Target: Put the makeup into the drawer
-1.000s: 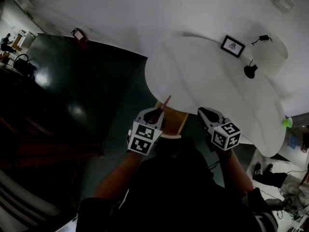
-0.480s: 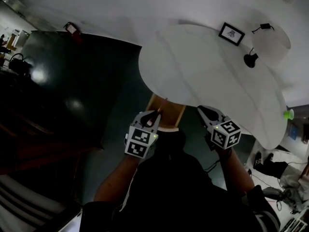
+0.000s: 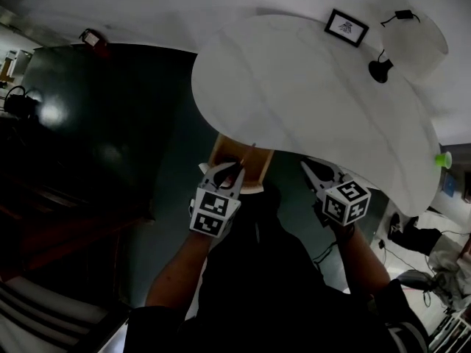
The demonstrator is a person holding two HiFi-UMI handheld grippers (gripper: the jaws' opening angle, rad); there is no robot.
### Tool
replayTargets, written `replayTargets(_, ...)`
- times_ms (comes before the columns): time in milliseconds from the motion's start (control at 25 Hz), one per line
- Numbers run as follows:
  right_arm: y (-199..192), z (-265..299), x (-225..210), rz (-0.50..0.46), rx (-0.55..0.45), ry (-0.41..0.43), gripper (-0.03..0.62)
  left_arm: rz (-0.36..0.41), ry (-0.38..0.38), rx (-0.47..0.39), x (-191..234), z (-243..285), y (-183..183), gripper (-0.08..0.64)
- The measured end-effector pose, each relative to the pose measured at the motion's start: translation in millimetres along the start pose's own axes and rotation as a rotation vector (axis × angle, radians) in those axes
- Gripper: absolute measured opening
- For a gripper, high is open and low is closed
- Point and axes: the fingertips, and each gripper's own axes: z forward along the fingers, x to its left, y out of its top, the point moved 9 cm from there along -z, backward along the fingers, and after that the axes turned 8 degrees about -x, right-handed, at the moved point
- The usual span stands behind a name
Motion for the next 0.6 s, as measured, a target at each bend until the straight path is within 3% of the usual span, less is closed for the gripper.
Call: replayTargets(600,-17.2,15.2,-35.7,0.027,0.032,-0.027,0.026,0.02,-0.105,0.079,-1.2,51.0,-46.5,0.051)
